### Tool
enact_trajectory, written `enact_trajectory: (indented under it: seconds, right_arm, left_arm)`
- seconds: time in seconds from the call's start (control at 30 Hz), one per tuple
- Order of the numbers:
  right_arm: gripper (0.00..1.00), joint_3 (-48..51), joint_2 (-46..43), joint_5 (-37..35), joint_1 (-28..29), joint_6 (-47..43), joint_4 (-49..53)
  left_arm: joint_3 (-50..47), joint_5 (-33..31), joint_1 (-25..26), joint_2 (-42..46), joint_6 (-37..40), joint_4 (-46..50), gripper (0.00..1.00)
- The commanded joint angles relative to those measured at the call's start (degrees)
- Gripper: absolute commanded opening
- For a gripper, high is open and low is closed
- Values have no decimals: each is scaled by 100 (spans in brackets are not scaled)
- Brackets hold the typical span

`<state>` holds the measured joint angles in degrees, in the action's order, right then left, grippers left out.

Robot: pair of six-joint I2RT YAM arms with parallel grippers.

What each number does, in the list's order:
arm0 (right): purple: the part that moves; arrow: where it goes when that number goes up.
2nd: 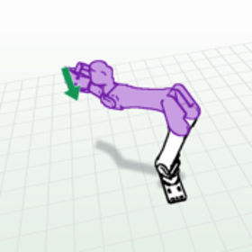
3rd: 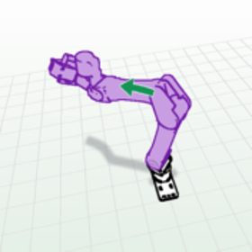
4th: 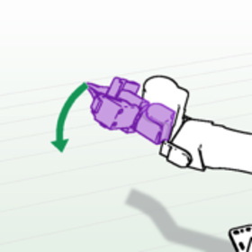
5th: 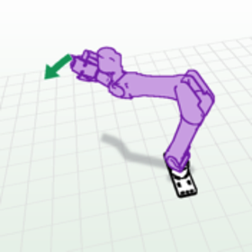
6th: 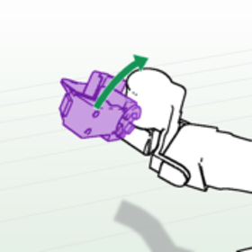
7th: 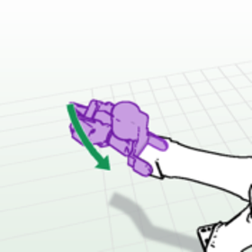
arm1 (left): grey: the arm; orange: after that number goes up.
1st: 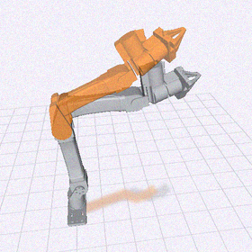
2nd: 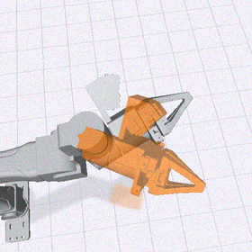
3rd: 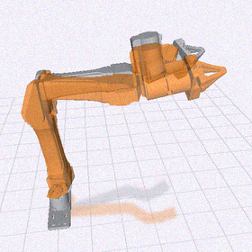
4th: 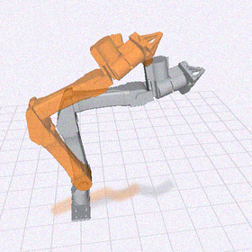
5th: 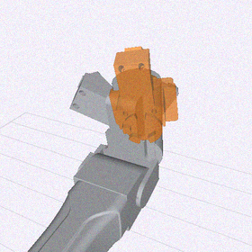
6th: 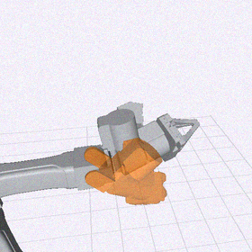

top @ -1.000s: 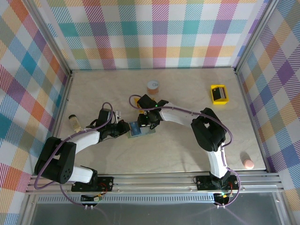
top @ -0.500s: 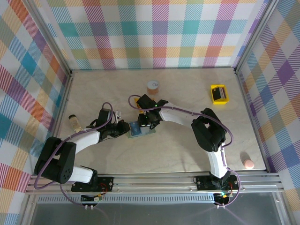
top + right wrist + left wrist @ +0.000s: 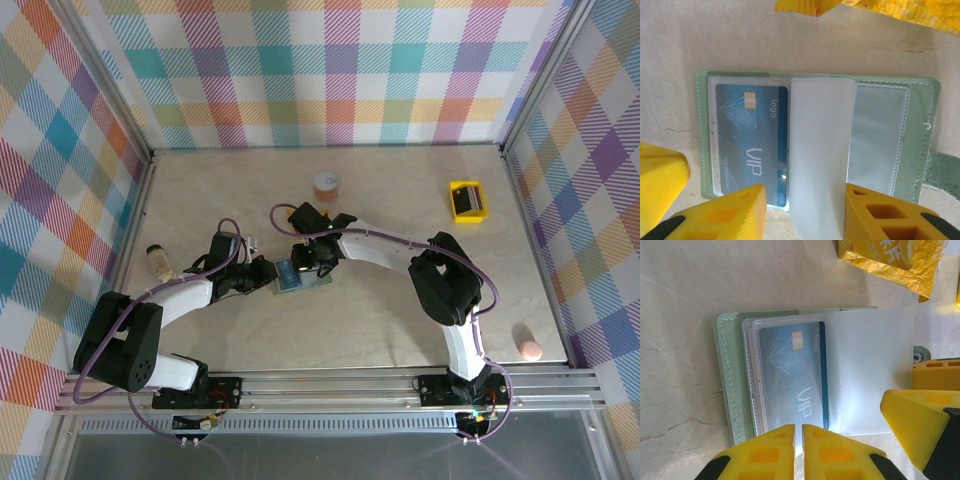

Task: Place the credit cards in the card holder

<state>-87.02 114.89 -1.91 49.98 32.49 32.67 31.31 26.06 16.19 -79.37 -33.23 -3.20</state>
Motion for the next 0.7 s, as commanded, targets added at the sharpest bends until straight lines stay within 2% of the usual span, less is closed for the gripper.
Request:
enact_trajectory:
  seconds: [0.0,0.33,0.67]
  right_arm:
    - [41,-152,-274,209,35,-15,-81]
    - [41,-1,-160,852,-5,231,-616]
    - [43,26,-42,970,-49,394,-742]
  left_arm:
    - [-37,74,-52,-8,5,-33,12]
    - [-46,-40,-67,301,42,190,11]
    - [-90,48,-183,385,-15,267,12]
